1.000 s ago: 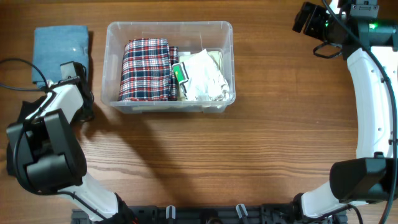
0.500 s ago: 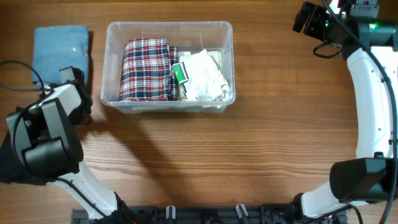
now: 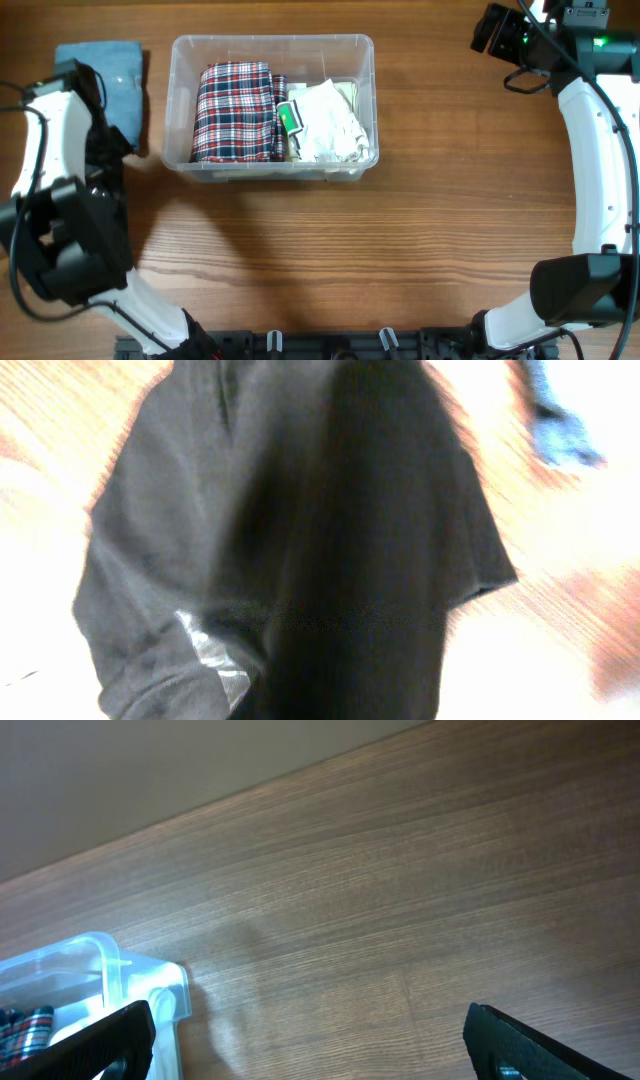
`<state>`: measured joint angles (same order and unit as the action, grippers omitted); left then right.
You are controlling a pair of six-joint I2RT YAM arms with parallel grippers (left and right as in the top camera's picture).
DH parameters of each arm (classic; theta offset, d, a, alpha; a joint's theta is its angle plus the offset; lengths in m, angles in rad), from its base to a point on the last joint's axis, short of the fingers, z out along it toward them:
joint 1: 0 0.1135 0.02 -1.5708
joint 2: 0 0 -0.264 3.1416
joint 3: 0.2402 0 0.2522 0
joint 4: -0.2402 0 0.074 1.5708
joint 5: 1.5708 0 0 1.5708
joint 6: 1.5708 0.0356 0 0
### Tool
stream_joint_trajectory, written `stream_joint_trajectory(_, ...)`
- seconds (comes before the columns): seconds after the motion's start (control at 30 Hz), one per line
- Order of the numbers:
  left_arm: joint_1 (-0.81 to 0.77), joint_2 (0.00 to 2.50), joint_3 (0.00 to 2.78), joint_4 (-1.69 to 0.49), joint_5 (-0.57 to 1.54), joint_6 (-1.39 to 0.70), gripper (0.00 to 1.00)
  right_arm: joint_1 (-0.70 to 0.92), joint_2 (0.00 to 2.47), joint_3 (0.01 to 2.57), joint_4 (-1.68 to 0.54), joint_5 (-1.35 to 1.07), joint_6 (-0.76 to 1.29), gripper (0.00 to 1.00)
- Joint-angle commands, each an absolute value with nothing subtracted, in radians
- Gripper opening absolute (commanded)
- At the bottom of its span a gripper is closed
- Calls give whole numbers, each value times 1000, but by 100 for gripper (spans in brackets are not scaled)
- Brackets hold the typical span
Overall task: Pack container
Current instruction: 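Reach the left gripper to the black shirt and grasp it, then lift the black shirt and carry it over the bin's right half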
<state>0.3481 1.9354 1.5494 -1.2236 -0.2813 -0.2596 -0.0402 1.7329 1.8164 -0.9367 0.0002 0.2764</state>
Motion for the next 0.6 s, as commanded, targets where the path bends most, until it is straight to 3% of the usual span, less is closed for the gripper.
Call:
stream_joint_trajectory(0.0, 334, 1725, 1668, -1271, -98, -191, 4, -39, 1732, 1825, -935, -8, 290, 100)
stream_joint_trajectory(0.4, 259, 1196, 1675, -1283, 320, 148, 4, -39, 1732, 1825, -934, -8, 290, 100)
stream_joint_trajectory(0.47, 259, 1186, 1675, -1254, 587, 242, 4, -39, 1732, 1825, -935, -8, 290, 100)
stream_joint_trajectory(0.57, 258, 1238, 1675, -1216, 791, 284, 4, -39, 1732, 1825, -935, -8, 290, 100)
